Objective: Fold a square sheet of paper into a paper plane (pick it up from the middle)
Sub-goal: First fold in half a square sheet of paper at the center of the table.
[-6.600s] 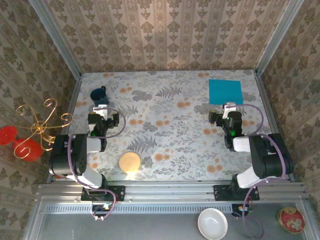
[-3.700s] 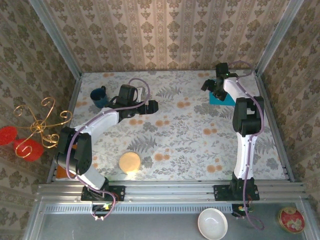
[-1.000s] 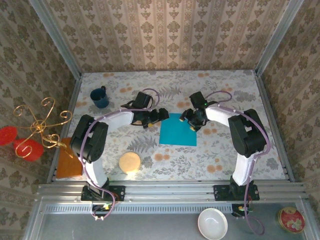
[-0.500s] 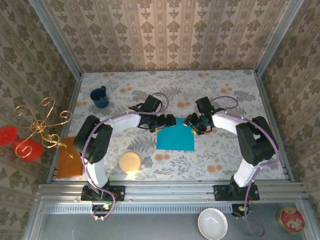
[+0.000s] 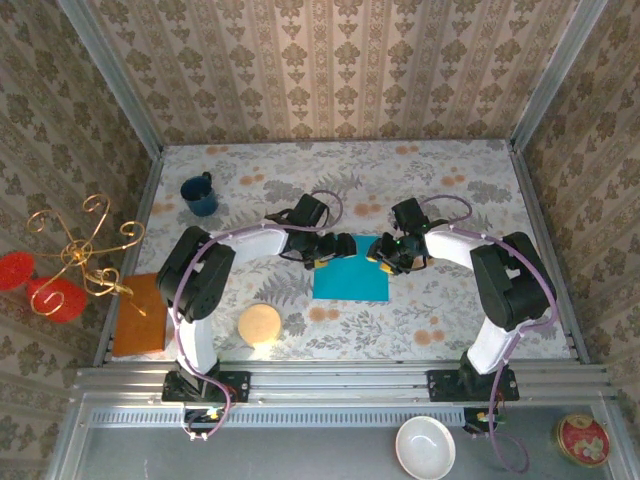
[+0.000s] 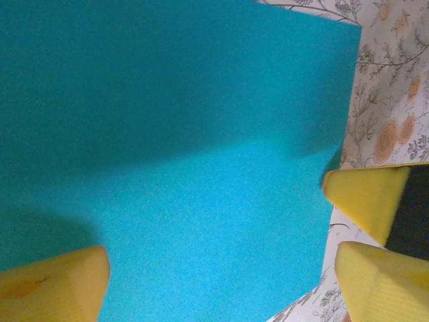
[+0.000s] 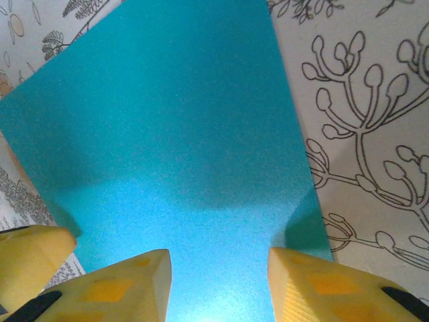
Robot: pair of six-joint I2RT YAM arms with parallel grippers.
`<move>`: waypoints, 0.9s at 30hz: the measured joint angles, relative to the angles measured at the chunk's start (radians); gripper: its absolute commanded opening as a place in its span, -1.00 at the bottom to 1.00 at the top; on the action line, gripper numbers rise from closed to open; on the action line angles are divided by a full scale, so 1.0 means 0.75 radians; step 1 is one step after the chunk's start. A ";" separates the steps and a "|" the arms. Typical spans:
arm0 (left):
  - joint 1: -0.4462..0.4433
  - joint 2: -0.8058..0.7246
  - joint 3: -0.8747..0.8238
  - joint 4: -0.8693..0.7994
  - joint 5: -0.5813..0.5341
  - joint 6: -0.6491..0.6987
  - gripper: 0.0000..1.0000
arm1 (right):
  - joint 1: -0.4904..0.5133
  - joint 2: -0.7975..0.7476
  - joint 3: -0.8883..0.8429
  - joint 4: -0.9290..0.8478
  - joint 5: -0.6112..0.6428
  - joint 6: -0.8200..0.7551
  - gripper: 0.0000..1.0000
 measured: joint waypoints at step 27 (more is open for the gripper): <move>0.000 0.040 0.025 -0.020 -0.007 0.001 0.69 | -0.005 0.060 -0.046 0.210 -0.144 0.036 -0.31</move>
